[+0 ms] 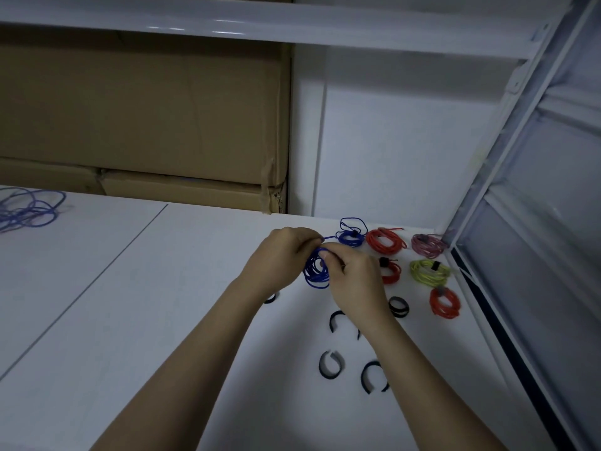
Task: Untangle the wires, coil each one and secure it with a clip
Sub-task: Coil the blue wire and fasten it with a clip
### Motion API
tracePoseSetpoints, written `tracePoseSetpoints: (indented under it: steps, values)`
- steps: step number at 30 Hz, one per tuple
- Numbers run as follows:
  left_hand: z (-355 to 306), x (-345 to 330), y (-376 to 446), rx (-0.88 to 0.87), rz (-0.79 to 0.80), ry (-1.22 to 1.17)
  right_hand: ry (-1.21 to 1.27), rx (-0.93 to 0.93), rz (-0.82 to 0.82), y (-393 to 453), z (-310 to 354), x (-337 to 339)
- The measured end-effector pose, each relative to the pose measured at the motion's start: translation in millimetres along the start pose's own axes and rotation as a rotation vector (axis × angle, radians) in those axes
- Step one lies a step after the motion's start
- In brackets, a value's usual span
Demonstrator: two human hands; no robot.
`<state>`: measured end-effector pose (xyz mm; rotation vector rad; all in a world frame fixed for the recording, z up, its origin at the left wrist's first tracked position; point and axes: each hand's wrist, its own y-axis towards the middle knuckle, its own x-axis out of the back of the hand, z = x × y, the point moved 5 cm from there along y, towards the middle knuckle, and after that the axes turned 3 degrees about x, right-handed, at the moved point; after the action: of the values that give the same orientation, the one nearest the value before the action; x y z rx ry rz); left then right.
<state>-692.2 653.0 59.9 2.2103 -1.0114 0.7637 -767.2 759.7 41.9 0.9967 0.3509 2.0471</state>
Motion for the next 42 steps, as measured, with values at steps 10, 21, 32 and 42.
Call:
tracePoseSetpoints:
  steps: [10,21,32,42]
  values:
    - [0.7,-3.1,-13.4,0.071,0.195,-0.133,0.028,-0.09,0.03,6.3,-5.0,-5.6]
    - [6.2,-0.9,-16.5,-0.06,0.138,-0.058,0.435,-0.261,0.104,0.2,-4.9,-6.6]
    - [0.6,3.6,-21.6,-0.101,0.097,0.147,0.349,-0.195,0.157,-9.4,5.0,-7.2]
    - [6.5,2.3,-24.9,-0.083,-0.05,0.029,-0.195,-0.006,0.298,-6.4,26.2,-19.8]
